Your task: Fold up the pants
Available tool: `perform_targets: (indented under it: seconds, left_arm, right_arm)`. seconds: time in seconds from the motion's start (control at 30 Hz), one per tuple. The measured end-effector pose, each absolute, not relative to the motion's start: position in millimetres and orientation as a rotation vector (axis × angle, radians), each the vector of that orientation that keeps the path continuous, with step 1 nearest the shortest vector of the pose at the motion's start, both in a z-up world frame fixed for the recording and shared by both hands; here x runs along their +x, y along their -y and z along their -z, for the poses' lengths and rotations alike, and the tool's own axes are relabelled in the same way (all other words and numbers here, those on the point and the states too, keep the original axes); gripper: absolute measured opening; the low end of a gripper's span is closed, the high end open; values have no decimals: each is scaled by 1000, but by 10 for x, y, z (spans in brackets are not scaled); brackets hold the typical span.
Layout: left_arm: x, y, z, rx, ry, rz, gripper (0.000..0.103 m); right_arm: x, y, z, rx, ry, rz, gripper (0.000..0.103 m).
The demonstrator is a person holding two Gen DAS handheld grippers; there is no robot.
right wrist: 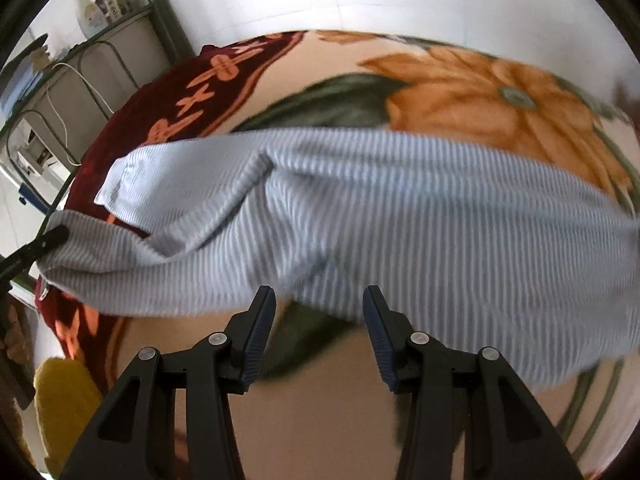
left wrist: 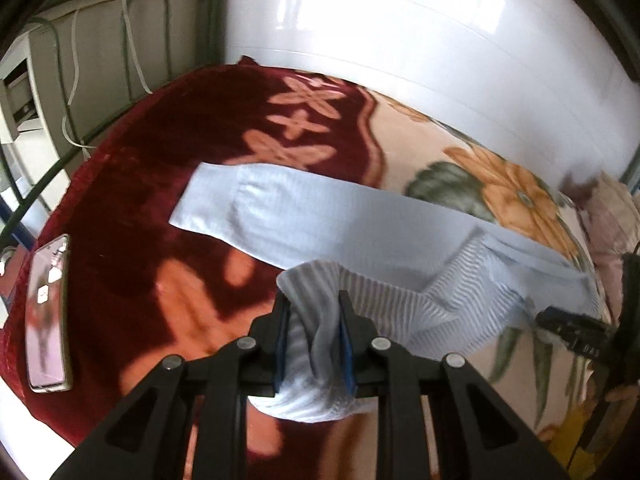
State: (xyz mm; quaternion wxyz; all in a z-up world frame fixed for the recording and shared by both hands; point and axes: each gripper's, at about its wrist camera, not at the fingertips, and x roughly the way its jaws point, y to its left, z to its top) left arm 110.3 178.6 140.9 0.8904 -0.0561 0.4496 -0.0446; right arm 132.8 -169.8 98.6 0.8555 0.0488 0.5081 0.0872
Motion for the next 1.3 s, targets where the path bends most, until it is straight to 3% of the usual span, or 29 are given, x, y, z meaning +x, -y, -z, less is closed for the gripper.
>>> perform_targets:
  seconds: [0.4, 0.83, 0.87, 0.9, 0.93, 0.97, 1.17, 1.3]
  left_arm:
    - [1300, -2129, -1136, -162, -952, 9, 22]
    - [1348, -2129, -1088, -141, -932, 23, 23]
    - [1342, -2125, -1094, -141, -923, 22, 23]
    - [1333, -2120, -1107, -141, -911, 20, 23]
    - [1326, -2118, -1125, -141, -898, 17, 22]
    - [1311, -2116, -1151, -140, -884, 18, 22]
    - [1342, -2136, -1457, -85, -777, -4, 21]
    - [1643, -2173, -1483, -56, -780, 3, 21]
  right_arm:
    - [2370, 1231, -831, -195, -1116, -339, 47]
    - [2307, 973, -746, -348, -1128, -482, 47]
    - [2294, 946, -720, -379, -1123, -479, 43]
    - [2291, 932, -706, -395, -1119, -474, 22]
    - [2298, 924, -698, -403, -1120, -466, 9]
    - [2316, 918, -710, -403, -1114, -455, 6]
    - [2387, 1047, -1110, -345, -994, -444, 4]
    - [2638, 1008, -1010, -351, -1020, -420, 4]
